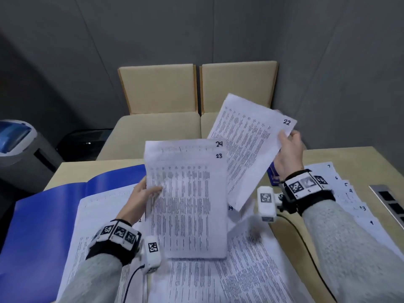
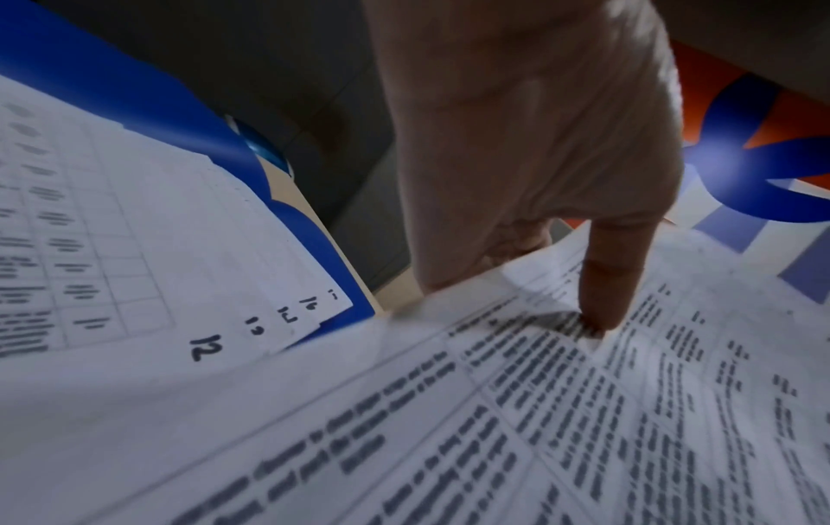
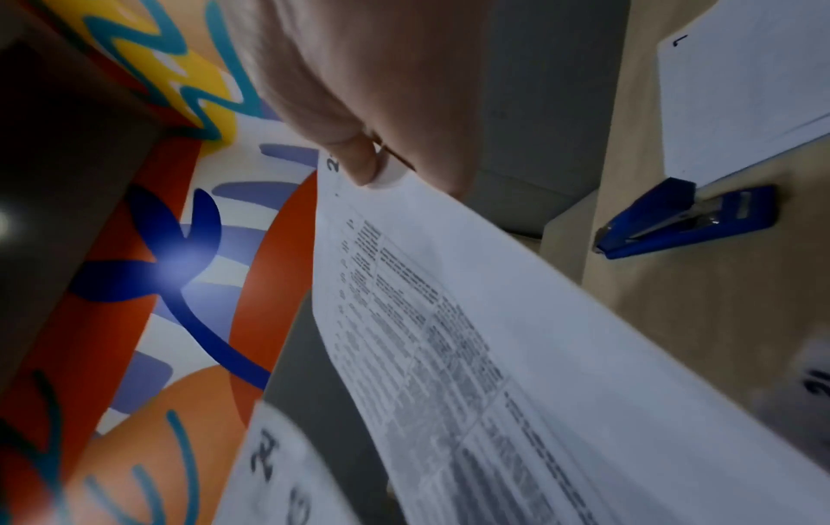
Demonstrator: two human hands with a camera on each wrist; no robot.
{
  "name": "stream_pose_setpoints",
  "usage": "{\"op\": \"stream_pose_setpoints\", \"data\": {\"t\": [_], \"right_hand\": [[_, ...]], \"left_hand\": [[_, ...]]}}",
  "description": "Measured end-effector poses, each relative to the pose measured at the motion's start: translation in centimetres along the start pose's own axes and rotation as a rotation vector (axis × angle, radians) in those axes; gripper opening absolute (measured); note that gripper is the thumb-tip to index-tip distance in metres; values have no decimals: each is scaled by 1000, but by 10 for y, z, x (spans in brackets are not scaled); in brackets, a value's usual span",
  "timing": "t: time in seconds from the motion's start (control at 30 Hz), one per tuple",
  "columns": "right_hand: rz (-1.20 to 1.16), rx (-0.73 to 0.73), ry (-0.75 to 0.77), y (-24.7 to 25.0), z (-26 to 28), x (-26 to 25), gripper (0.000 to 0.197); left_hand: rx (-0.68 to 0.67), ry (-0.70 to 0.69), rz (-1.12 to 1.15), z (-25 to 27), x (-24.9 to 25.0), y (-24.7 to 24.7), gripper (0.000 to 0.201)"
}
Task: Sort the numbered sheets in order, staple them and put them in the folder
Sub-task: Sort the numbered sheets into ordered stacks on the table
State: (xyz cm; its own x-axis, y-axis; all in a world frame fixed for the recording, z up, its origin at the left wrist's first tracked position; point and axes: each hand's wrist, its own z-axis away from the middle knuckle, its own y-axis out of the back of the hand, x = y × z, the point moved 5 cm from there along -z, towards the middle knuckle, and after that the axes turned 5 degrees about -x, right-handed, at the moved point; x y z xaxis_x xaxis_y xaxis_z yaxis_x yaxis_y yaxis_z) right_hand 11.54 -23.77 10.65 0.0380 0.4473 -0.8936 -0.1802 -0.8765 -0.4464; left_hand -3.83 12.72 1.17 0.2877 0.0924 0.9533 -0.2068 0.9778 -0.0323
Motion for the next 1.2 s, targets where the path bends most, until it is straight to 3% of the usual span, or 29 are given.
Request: {"op": "stream_pose_setpoints", "data": {"t": [0.17, 0.27, 0.6, 0.67, 0.77, 0.83, 0.9, 1.07, 1.2], "right_hand": [[144, -130, -286, 5, 16, 58, 7], [79, -189, -444, 10, 29, 92, 13], [79, -179, -515, 13, 37, 112, 14], [191, -187, -546, 17, 37, 119, 22], [542, -251, -628, 28, 49, 141, 39], [751, -187, -510, 40, 51, 142, 35], [816, -18, -317, 49, 47, 122, 32], [468, 244, 97, 61, 22, 40, 24], [173, 428, 8, 84, 8, 9, 37]], "left_hand": [[-101, 48, -82, -4, -15, -32, 29], [-130, 94, -109, -6, -32, -45, 30], [-56, 185, -47, 3, -59, -41, 26], [-45, 189, -48, 4, -66, -40, 22], [-31, 202, -95, 8, -79, -42, 19], [-2, 214, -125, 7, -89, -42, 18], [55, 210, -166, 5, -98, -35, 17], [212, 174, -221, -1, -108, -16, 25], [263, 186, -247, -8, -115, -6, 39]]}}
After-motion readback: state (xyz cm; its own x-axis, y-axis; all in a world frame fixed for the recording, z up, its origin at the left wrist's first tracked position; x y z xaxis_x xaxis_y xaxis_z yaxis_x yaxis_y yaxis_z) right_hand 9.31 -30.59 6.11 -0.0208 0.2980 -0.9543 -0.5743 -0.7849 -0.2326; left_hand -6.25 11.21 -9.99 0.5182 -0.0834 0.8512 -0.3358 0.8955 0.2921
